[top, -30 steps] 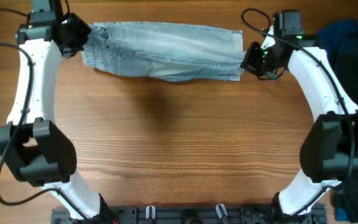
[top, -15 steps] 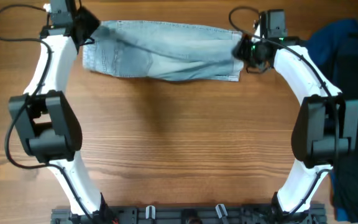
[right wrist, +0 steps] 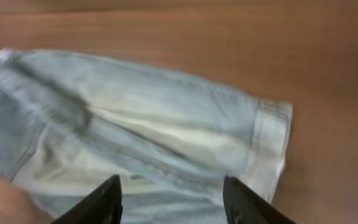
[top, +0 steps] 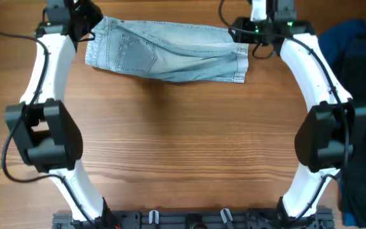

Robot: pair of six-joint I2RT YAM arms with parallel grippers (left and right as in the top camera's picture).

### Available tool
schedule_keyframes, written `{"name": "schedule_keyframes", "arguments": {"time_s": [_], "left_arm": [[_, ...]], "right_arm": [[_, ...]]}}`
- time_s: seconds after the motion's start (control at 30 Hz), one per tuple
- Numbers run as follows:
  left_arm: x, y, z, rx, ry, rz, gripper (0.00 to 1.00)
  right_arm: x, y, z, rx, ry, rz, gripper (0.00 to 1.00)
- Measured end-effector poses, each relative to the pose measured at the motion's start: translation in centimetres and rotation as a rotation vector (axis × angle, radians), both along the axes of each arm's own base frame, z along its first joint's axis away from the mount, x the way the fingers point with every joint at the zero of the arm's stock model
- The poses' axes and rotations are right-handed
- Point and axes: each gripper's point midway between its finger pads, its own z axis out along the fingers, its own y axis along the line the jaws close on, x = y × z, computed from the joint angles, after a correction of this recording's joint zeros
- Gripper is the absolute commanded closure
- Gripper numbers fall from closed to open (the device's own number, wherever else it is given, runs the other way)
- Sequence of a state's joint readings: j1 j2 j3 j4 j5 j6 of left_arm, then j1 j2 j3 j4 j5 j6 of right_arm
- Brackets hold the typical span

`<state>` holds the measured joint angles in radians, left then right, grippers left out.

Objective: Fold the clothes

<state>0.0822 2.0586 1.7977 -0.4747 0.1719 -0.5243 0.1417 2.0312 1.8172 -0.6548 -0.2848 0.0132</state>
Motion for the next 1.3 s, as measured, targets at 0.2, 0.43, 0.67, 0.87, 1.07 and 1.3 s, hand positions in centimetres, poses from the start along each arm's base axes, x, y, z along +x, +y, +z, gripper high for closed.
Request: {"name": "schedule_keyframes", "arguments": {"time_s": [0.2,0.43,0.67,0.87,1.07,1.3], "left_arm": [[-5.2,-0.8,1.9,0.107,0.184,-0.046,0.62],[-8.1,-1.4,0.0,0.160,0.327,-0.056,0.62],[-8.1,-2.3,-0.7,0.170,0.343,-0.076,0.53],[-7.8,-2.2,-2.9,0.181,0.386,-0.080,0.50],[-7.2,-1.6,-2.6,0.208,0.362,-0.057,0.48],[-7.1,-1.5,-2.6,0.216,0.359,-0.051,0.47]], "right_arm": [[-0.4,4.9,3.8,-0.155,-0.177,0.285,0.66],[-1.4,9.4,-0.9,-0.221,-0.141,0.459,0.58],[-3.7,16.2,-8.3,-0.251,-0.072,0.636,0.51],[-3.3,18.2,-9.9,-0.248,-0.107,0.665,0.52],[-1.9,18.7,-13.6,-0.247,-0.119,0.661,0.61],[0.0,18.9,-13.9,-0.260,-0.182,0.612,0.55]]}}
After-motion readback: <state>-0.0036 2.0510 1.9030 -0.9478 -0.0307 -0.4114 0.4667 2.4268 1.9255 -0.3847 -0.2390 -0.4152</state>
